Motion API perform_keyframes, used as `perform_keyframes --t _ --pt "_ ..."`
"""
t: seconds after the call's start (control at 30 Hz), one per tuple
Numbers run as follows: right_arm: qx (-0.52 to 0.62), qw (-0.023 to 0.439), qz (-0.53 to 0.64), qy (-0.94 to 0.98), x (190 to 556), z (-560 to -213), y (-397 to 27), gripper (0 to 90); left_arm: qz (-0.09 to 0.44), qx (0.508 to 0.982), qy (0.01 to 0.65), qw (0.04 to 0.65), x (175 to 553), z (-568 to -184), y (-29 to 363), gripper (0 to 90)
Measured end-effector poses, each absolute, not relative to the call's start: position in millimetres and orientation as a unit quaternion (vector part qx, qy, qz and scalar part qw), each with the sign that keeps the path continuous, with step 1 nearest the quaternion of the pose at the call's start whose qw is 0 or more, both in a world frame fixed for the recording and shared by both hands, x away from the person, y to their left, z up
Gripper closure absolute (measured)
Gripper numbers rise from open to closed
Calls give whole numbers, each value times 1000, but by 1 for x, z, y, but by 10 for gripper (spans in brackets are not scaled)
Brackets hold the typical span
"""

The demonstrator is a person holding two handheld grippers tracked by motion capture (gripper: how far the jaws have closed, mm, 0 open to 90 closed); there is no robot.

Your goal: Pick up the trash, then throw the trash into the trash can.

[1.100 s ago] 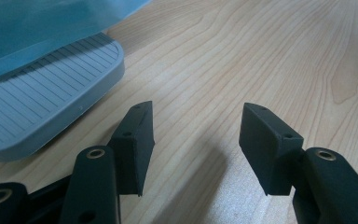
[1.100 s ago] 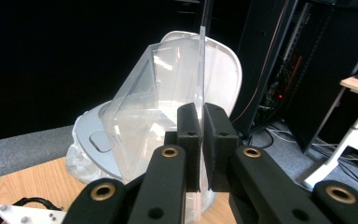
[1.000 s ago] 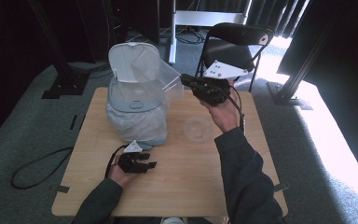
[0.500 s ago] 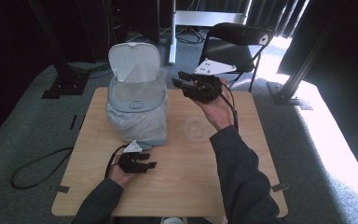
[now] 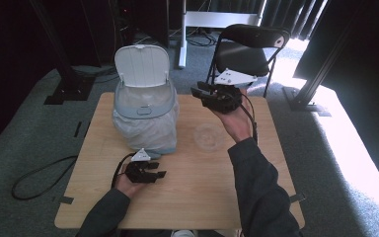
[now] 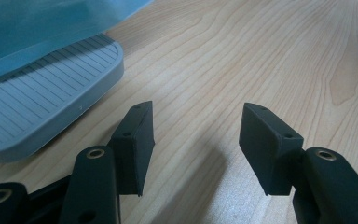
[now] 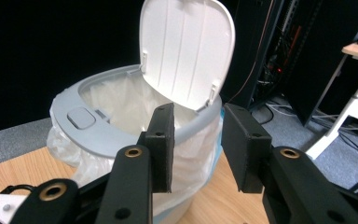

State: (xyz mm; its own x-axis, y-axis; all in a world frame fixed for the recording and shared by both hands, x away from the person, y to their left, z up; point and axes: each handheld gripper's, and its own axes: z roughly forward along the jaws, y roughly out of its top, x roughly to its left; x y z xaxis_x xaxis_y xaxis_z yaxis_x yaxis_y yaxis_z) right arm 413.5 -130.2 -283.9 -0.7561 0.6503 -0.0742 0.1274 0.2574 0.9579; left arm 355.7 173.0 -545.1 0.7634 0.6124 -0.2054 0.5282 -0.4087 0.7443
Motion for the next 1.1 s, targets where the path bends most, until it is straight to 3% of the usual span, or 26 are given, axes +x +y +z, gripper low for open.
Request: perform_keyframes --t 1.1 --pt "292 247 531 756 413 -314 -155 617 44 839 336 425 358 -545 170 450"
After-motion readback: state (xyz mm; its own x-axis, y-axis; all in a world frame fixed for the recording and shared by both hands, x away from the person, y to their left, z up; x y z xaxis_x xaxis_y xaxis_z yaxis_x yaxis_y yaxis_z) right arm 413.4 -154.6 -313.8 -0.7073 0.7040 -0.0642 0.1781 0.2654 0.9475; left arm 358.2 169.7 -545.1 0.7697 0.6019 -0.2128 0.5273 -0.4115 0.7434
